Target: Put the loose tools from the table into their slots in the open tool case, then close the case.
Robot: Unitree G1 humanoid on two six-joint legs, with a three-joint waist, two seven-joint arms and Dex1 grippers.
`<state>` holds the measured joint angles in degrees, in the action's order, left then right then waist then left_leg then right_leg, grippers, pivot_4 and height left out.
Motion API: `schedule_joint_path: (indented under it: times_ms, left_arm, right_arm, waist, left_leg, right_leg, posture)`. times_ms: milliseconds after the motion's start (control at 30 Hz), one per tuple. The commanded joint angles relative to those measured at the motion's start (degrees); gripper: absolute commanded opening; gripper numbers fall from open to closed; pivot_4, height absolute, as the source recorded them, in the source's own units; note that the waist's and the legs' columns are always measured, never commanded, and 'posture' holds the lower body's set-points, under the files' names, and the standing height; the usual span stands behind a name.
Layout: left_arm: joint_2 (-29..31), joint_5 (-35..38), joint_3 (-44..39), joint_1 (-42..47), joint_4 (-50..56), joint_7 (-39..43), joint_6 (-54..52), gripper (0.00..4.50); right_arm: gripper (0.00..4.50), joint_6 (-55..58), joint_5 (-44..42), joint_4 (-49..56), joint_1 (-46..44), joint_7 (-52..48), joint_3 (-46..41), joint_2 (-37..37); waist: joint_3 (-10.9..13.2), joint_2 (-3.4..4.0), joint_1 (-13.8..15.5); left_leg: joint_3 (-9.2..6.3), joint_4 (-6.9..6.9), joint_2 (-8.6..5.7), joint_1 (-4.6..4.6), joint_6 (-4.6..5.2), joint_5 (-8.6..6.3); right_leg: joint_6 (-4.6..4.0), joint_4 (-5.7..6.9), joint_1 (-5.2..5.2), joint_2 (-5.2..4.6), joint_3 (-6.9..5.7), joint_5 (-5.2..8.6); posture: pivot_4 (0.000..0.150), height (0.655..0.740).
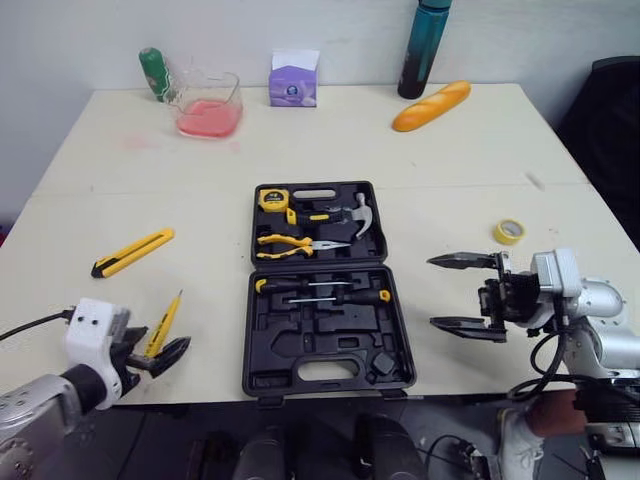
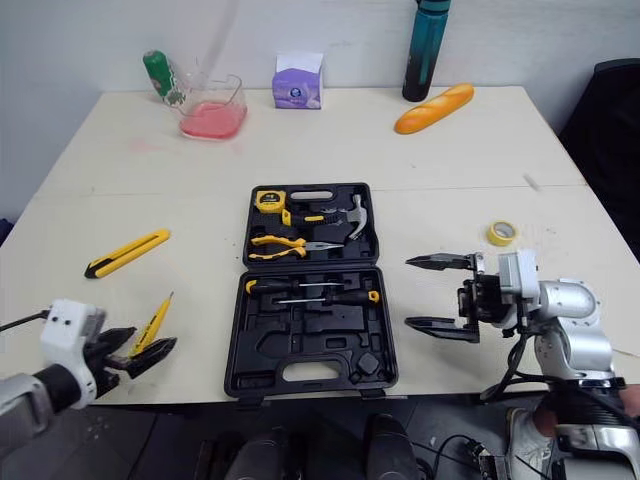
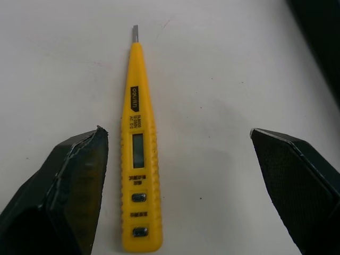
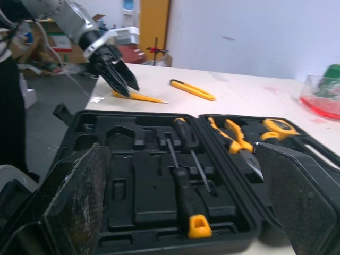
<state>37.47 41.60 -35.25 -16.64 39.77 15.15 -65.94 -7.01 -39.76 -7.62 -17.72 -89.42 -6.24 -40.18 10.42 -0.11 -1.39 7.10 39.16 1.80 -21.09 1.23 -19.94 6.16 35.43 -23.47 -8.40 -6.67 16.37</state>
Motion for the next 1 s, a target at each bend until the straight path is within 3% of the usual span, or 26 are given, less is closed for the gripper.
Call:
schedule_joint_path:
  times_ms: [33,200,667,967,1000]
  left_arm:
    - [0.09,-1.03,-0.45,2.51,1.2,-4.58,-5.62,4.5]
    - [-0.39,-1.1,-0.75,4.56,2.05,-6.78,-12.1,4.5]
    - [-1.22,-5.13,4.23,6.08,1.78,-7.01,-14.78,4.5]
    - [-3.15,-7.58,5.41,4.96,0.6,-6.01,-13.76,0.62]
    - [-3.3,-7.63,5.46,4.99,0.52,-5.76,-13.49,0.51]
  right_arm:
    - [4.46,0.0,-1.05,2.58,-0.11,-3.08,0.25,-1.3]
    - [4.46,0.32,-0.58,3.24,-0.17,-2.82,0.07,-0.81]
    - [4.46,5.05,0.21,9.55,-0.66,1.68,0.4,-0.77]
    - [4.5,7.63,0.44,12.35,-0.75,3.44,-0.17,-1.04]
    - [4.5,7.82,0.48,12.53,-0.87,3.61,-0.17,-1.06]
  waist:
    - [-0.01,0.0,0.04]
    - [-0.03,-0.05,0.06]
    - [-0.04,-0.04,0.4]
    - [-0.13,0.1,1.34]
    - [-0.13,0.11,1.34]
  left_leg:
    - [-0.01,0.0,0.0,0.0,0.0,0.01]
    - [0.0,0.01,-0.03,-0.01,0.01,0.01]
    - [-0.02,0.02,-0.03,0.01,-0.02,0.03]
    - [0.0,0.02,-0.04,0.07,-0.02,0.03]
    - [0.0,0.02,-0.04,0.07,-0.03,0.03]
  right_leg:
    - [0.0,0.0,0.0,0.01,0.0,0.0]
    - [0.0,-0.01,0.0,0.01,0.0,0.0]
    - [-0.03,0.01,0.01,0.0,0.01,0.01]
    - [-0.04,0.0,0.01,-0.03,0.04,0.02]
    - [-0.05,0.0,0.01,-0.03,0.04,0.03]
  posture:
    - [0.15,0.74]
    - [0.15,0.74]
    - [0.15,0.74]
    - [0.15,0.74]
    - [0.15,0.74]
